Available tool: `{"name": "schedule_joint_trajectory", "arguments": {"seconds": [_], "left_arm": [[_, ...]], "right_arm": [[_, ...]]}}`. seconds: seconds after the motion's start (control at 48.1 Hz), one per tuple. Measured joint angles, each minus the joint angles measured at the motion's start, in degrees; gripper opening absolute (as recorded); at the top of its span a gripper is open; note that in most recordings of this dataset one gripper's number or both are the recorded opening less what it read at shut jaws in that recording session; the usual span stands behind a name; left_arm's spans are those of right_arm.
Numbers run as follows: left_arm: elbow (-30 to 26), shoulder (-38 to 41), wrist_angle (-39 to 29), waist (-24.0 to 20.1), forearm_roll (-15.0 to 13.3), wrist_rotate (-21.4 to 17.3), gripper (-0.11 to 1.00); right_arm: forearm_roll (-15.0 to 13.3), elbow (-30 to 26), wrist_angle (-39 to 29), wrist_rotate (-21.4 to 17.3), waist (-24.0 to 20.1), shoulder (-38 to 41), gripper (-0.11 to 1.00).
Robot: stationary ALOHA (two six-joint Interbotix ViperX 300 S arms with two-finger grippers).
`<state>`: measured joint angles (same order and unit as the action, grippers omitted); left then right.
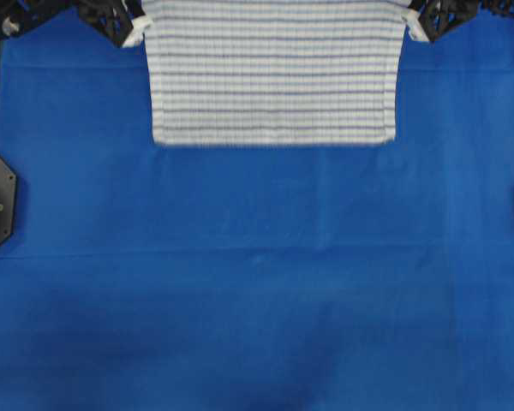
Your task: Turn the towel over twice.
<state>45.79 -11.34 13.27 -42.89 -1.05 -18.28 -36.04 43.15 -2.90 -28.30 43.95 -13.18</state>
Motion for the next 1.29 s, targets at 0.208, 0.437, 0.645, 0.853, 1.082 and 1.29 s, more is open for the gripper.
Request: {"name": "schedule_joint_trajectory", "arguments": {"seconds": [0.208,0.437,0.645,0.853,1.082,1.29], "left_arm": [[-3.34,0.0,0.79,-0.18,0.0,-2.64,0.03],[-4.83,-1.58,2.11,-0.18,0.0,-2.99,0.03],[-4.57,-6.15,2.46,0.09,0.09,-3.43,0.03],[-1.23,-11.95,2.46,3.34,0.0,-3.52,0.03],[3.52,-18.11,-2.02,10.28,0.0,-1.23,0.03],[7.56,-23.03,-8.88,16.61,0.0,-0.35,0.03]], "right_arm": [[-1.49,-4.48,-2.29,0.0,0.18,0.0,0.01],[-3.25,-7.82,-5.8,0.0,0.18,-2.46,0.01],[-3.43,-7.82,-6.15,-0.18,-0.18,-7.03,0.01],[-3.25,-3.69,-7.21,-1.14,-4.57,-12.92,0.01],[-0.97,0.35,-14.59,-1.41,-13.27,-19.95,0.01],[2.55,3.08,-22.85,-1.85,-23.91,-23.64,0.01]]}}
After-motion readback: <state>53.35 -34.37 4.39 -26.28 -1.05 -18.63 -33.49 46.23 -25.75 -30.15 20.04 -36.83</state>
